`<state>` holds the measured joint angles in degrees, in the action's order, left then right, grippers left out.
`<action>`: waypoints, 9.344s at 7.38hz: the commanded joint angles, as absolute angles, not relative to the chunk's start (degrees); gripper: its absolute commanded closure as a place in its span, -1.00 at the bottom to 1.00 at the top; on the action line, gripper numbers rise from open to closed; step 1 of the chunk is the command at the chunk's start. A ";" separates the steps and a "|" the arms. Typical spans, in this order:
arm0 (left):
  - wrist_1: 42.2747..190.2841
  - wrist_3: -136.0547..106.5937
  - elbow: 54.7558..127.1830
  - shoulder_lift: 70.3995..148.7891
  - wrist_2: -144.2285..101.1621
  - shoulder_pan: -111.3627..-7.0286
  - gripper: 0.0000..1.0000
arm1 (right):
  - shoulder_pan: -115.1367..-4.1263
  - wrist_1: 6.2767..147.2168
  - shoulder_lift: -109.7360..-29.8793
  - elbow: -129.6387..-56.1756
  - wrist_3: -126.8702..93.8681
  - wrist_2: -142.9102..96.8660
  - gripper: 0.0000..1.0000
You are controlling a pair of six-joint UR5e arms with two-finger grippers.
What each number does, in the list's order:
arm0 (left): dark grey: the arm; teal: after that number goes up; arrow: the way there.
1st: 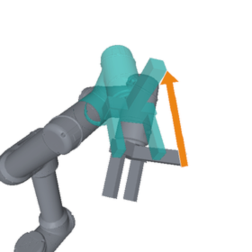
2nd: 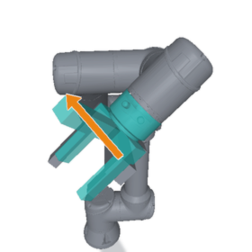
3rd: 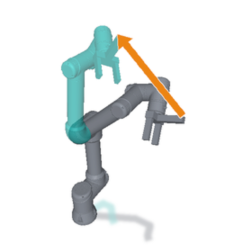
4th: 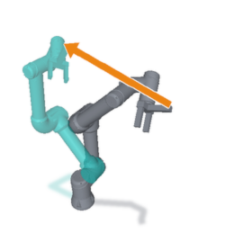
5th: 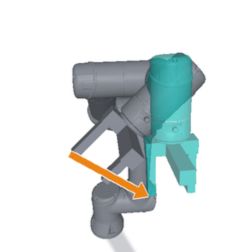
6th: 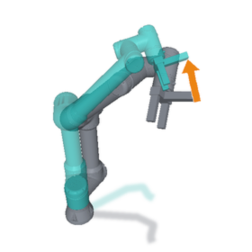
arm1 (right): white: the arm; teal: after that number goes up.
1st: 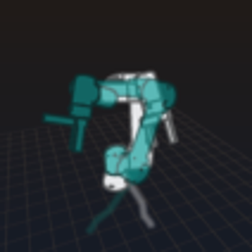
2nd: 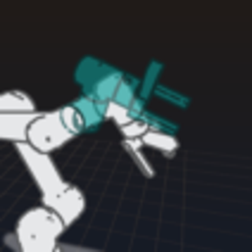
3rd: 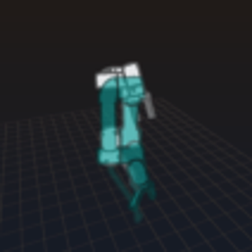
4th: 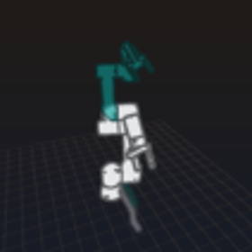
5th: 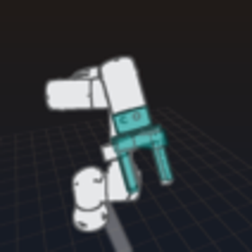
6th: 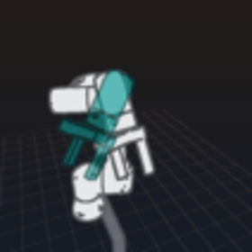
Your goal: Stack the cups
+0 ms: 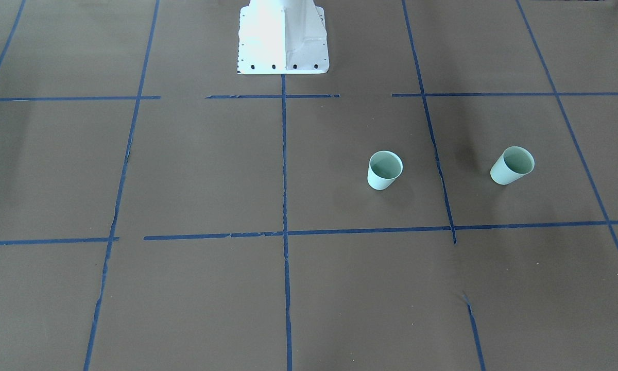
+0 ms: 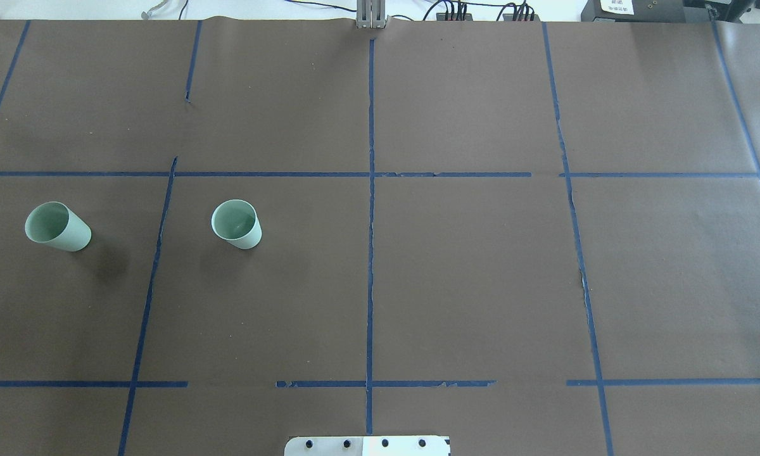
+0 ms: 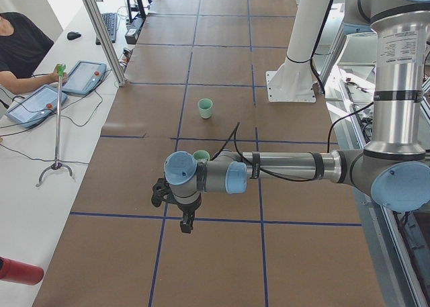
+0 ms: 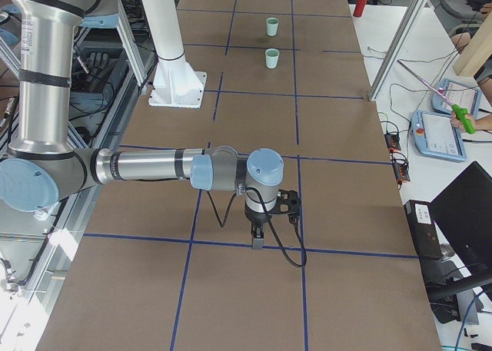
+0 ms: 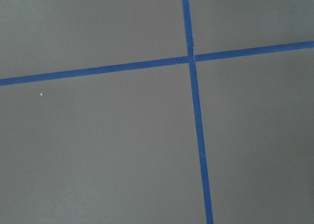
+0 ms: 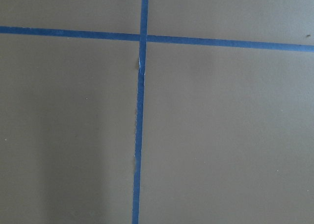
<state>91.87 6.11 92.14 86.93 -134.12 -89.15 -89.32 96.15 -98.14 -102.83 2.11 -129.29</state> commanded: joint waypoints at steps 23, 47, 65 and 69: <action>120.32 -42.36 92.46 89.21 -128.76 -58.54 -0.50 | -89.30 96.15 -98.09 -102.83 2.11 -129.29 -1.00; 90.79 -68.55 102.92 115.31 -132.54 -49.13 1.00 | -89.30 96.15 -98.09 -102.83 2.11 -129.29 -1.00; 86.61 -55.11 115.30 106.63 -132.54 -63.77 -1.00 | -89.38 96.15 -98.17 -102.83 2.11 -129.29 -1.00; 75.60 -15.10 110.86 102.75 -132.89 -84.83 -1.00 | -89.30 96.15 -98.09 -102.83 2.11 -129.29 -1.00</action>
<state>77.80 -25.45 113.30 104.20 -132.56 -77.25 -89.35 96.15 -98.12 -102.86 2.11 -129.29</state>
